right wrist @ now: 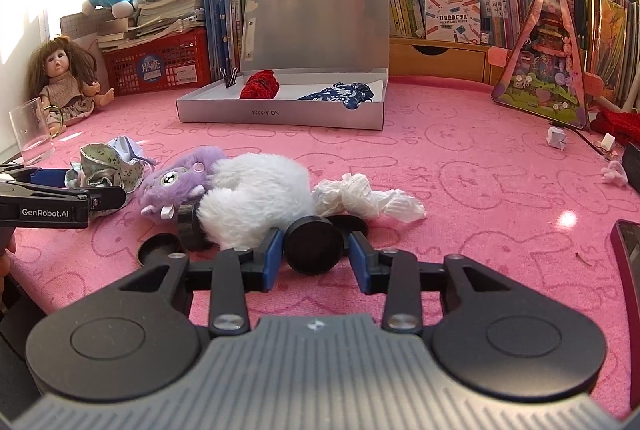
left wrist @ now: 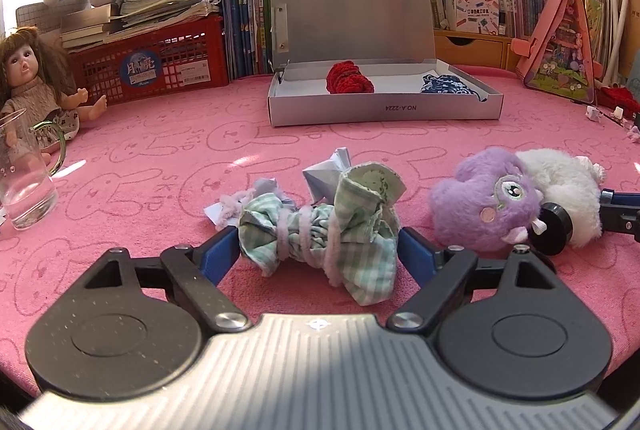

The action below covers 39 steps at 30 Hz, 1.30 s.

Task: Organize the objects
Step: 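Grasp the green plaid scrunchie bundle with the left tool while the right tool reaches the black lens cap, then close the right tool on the black lens cap while the left tool lifts the scrunchie bundle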

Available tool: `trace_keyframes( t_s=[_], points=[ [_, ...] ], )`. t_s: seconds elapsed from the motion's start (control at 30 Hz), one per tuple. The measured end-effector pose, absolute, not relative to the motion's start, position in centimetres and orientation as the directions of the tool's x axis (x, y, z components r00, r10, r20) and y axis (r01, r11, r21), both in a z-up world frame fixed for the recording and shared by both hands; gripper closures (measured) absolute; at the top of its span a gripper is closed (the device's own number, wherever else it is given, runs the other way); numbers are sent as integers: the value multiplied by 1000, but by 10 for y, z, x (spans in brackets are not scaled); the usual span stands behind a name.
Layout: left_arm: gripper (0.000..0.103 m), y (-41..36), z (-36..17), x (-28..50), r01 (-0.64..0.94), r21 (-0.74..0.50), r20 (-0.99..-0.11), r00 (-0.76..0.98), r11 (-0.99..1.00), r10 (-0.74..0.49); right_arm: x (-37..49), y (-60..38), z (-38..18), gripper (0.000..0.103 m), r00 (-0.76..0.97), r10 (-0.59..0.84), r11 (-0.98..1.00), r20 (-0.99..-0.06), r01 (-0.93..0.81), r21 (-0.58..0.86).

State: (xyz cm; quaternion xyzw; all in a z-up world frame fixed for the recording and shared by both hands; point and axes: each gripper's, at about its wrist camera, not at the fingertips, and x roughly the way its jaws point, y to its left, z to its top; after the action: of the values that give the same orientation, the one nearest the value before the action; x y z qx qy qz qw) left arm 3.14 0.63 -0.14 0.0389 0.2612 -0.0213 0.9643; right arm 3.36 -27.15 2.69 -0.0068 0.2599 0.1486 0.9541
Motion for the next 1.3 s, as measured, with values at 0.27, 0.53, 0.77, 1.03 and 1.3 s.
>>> trace_keyframes(
  t_s=[0.27, 0.53, 0.77, 1.03, 1.3],
  points=[
    [15, 8, -3, 35, 58, 48, -508, 861, 997, -26, 34, -270, 25, 55, 818, 282, 955, -501, -289, 65],
    [15, 7, -5, 37, 58, 53, -507, 862, 997, -24, 34, -269, 25, 57, 819, 278, 957, -502, -284, 67],
    [26, 8, 0, 35, 49, 47, -486, 874, 998, -20, 33, -268, 26, 65, 834, 257, 965, -489, -253, 76],
    [30, 10, 14, 31, 42, 20, -469, 883, 999, -27, 32, -272, 35, 65, 854, 234, 971, -464, -225, 76],
    [30, 9, 32, 24, 50, 11, -428, 903, 999, -41, 37, -276, 40, 65, 866, 222, 975, -448, -201, 95]
  ],
)
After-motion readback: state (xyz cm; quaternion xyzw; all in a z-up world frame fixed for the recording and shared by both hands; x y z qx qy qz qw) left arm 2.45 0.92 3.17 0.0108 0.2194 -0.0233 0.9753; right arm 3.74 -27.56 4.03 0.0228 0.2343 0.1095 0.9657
